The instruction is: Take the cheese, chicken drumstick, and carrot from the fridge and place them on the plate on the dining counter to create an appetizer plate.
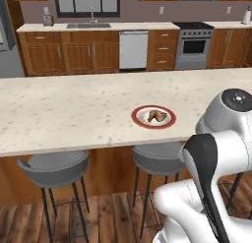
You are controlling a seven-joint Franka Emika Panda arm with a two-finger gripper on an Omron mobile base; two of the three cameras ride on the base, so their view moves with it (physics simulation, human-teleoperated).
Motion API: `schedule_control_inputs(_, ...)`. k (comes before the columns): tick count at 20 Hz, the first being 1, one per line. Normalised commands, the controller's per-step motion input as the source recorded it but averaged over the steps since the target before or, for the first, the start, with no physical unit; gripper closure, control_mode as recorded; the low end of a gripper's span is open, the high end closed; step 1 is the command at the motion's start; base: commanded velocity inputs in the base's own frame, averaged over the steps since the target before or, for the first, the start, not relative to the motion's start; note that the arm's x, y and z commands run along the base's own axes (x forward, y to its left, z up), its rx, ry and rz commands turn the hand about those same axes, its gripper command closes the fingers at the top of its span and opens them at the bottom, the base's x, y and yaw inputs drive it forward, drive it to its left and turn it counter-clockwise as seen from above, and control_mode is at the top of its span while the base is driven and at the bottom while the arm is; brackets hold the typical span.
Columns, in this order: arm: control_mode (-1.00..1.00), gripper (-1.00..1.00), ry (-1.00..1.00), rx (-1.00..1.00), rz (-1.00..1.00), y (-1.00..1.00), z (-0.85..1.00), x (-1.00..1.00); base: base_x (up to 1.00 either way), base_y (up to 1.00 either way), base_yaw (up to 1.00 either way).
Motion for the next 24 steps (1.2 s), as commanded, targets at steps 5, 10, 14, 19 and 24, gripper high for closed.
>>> schedule_control_inputs(5, 1.00, -1.00, 0.00, 0.00, 0.00, 0.00, 0.00, 0.00, 0.08, 1.00, -0.12)
schedule_control_inputs(10, 1.00, -1.00, 0.00, 0.00, 0.00, 0.00, 0.00, 0.00, 0.43, 1.00, -0.22)
schedule_control_inputs(14, 1.00, -1.00, 0.00, 0.00, 0.00, 0.00, 0.00, 0.00, 0.36, 1.00, -0.15)
schedule_control_inputs(19, 1.00, -1.00, 0.00, 0.00, 0.00, 0.00, 0.00, 0.00, 0.35, 1.00, -0.12)
schedule_control_inputs(24, 1.00, -1.00, 0.00, 0.00, 0.00, 0.00, 0.00, 0.00, 0.34, 1.00, -0.10)
